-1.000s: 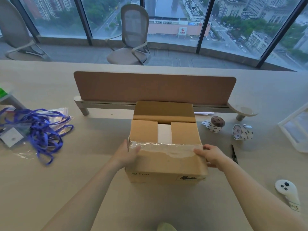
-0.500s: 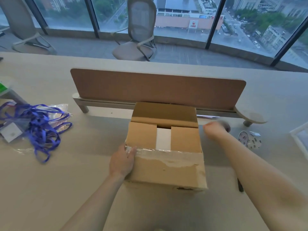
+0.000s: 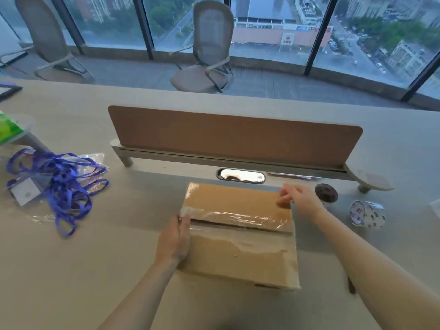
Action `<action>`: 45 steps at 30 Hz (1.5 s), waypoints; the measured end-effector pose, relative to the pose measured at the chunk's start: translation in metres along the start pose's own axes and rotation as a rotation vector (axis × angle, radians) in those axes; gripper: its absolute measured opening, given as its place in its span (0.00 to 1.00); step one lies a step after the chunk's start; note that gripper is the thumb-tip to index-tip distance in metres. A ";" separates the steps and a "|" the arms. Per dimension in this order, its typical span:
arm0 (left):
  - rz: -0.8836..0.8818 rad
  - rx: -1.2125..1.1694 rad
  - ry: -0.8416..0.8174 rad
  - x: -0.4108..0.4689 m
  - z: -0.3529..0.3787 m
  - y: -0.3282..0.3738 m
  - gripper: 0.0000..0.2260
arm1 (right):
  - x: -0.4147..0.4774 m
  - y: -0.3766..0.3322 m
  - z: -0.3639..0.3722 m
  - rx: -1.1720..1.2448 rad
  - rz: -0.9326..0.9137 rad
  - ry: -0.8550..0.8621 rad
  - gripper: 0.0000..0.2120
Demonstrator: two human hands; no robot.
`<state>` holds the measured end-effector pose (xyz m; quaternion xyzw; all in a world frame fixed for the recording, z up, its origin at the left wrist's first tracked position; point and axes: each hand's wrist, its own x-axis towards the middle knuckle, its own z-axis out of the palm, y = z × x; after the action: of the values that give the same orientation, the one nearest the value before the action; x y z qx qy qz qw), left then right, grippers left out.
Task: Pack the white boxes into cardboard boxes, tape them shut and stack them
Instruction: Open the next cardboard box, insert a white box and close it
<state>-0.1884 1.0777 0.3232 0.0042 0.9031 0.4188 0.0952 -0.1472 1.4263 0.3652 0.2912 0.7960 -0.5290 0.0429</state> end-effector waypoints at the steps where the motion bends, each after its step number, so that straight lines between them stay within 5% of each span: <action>1: -0.016 -0.039 -0.004 -0.001 -0.001 0.001 0.19 | -0.005 0.003 0.003 -0.113 -0.054 -0.022 0.16; 4: -0.136 -0.107 -0.041 0.008 -0.003 0.000 0.21 | -0.028 0.017 0.011 -0.470 -0.206 -0.021 0.13; 9: -0.231 0.001 -0.194 0.038 0.001 -0.004 0.28 | -0.065 0.024 0.029 -0.699 -0.241 -0.086 0.25; 13: -0.174 0.098 -0.158 0.041 0.007 -0.010 0.28 | -0.067 0.035 0.054 -0.472 -0.053 0.149 0.35; 17: -0.151 0.238 -0.131 0.041 0.009 -0.009 0.32 | -0.058 0.045 0.068 -0.235 0.264 0.248 0.27; 30: -0.193 0.417 -0.019 0.034 0.014 0.009 0.26 | -0.040 0.051 0.062 -0.299 0.124 0.346 0.21; 35: -0.090 0.361 0.064 0.027 0.015 0.016 0.15 | -0.038 0.049 0.058 -0.230 0.103 0.370 0.22; 39: 0.019 0.594 0.082 0.027 0.026 0.037 0.17 | -0.040 0.053 0.052 -0.181 0.082 0.281 0.23; 45: 0.466 0.351 -0.108 -0.023 0.121 0.135 0.20 | -0.045 0.070 0.002 -0.124 0.003 0.003 0.16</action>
<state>-0.1540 1.2545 0.3526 0.2504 0.9300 0.2658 0.0424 -0.0748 1.4252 0.3239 0.2902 0.8268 -0.4781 0.0604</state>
